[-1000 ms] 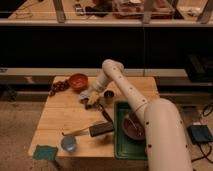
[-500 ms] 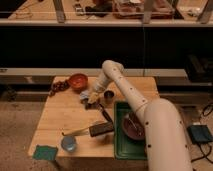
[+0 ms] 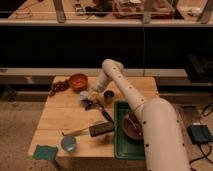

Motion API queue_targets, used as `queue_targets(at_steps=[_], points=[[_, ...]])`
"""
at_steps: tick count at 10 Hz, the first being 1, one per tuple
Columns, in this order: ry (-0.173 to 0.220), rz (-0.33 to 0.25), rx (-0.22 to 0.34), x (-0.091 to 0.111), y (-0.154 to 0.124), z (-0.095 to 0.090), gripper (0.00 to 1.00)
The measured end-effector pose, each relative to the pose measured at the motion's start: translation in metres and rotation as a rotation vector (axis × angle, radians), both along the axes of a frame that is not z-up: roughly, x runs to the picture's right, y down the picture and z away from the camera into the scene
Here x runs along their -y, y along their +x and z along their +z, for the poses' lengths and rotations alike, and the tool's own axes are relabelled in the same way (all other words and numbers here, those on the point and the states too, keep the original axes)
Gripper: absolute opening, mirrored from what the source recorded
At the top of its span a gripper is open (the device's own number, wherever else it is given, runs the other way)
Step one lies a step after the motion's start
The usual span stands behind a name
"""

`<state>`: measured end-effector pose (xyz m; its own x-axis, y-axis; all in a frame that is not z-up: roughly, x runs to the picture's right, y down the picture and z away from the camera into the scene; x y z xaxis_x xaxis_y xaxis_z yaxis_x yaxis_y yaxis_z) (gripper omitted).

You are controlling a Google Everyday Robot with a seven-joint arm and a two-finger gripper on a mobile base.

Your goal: Place towel in metal cup

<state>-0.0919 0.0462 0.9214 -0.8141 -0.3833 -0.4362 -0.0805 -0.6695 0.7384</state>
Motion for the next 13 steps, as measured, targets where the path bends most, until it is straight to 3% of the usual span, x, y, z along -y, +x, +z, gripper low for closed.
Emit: queue_targets(at_steps=[3, 5, 8, 13], points=[[0.015, 0.016, 0.005, 0.008, 0.006, -0.006, 0.0], [0.049, 0.064, -0.016, 0.029, 0.032, -0.012, 0.0], [0.103, 0.131, -0.055, 0.061, 0.094, -0.021, 0.0], [0.161, 0.24, -0.048, 0.102, 0.142, -0.031, 0.0]])
